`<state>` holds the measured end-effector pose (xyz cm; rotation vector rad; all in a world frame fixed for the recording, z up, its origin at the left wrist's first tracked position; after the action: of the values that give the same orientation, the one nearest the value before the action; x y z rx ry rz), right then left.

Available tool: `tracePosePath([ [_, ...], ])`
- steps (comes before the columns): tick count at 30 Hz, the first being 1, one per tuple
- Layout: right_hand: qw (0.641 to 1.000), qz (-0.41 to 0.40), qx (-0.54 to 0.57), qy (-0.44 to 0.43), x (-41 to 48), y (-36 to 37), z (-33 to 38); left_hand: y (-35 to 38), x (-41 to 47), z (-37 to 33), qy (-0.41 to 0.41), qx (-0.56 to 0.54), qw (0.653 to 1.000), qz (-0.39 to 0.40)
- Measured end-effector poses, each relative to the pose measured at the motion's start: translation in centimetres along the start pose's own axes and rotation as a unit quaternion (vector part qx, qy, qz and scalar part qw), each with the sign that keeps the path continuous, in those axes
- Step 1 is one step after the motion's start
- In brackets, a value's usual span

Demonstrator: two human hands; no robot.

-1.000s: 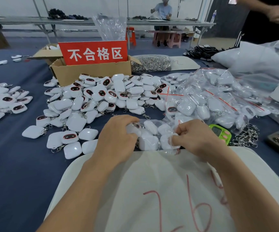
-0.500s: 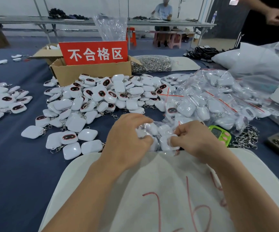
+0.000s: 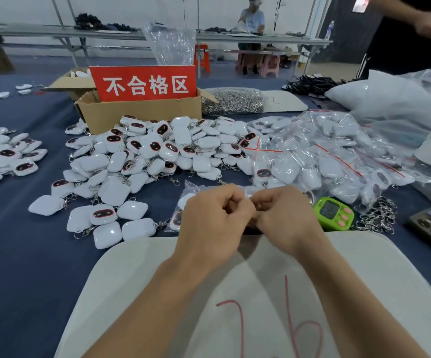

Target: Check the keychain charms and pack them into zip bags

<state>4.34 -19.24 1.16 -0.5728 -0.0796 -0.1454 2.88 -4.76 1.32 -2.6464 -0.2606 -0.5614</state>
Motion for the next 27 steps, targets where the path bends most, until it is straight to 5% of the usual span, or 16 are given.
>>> tracePosePath([
  [6, 0.962, -0.249, 0.107, -0.037, -0.2, -1.9, 0.6, -2.7, 2.0, 1.0, -0.113, -0.174, 0.962, -0.176],
  [10, 0.977, -0.178, 0.117, -0.003, 0.2, -1.0, 0.0, -4.6, 3.0, 1.0, -0.079, -0.202, 0.949, -0.228],
  [14, 0.976, 0.001, 0.207, 0.065, -0.4, 1.7, 0.3, -2.7, 1.8, 0.0, 0.005, -0.1, 0.99, -0.098],
  [18, 0.998, -0.043, 0.04, 0.023, 0.1, 1.1, -0.4, -0.1, 0.2, 0.1, 0.003, 0.013, 0.998, 0.067],
  [20, 0.993, -0.11, -0.044, -0.002, 0.3, 0.3, -0.5, -0.7, 0.6, 0.4, 0.008, 0.058, 0.997, 0.041],
  [23, 0.986, -0.167, -0.017, 0.016, 0.0, -0.4, -0.3, -3.5, 2.3, 1.6, -0.026, 0.122, 0.988, -0.085],
  [27, 0.958, -0.284, 0.028, -0.018, -0.6, -1.5, 0.4, -8.1, 4.1, 4.4, -0.088, 0.326, 0.926, -0.169],
])
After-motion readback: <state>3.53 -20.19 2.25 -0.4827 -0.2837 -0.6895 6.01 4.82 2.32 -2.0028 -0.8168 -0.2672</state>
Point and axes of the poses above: each hand's wrist, its own x-axis towards the middle knuckle, its own y-axis out of the palm, z = x × y, the point moved 3 cm from there along x, towards the middle knuckle, and after that the axes turned 7 degrees about -z, right-handed, at the moved point
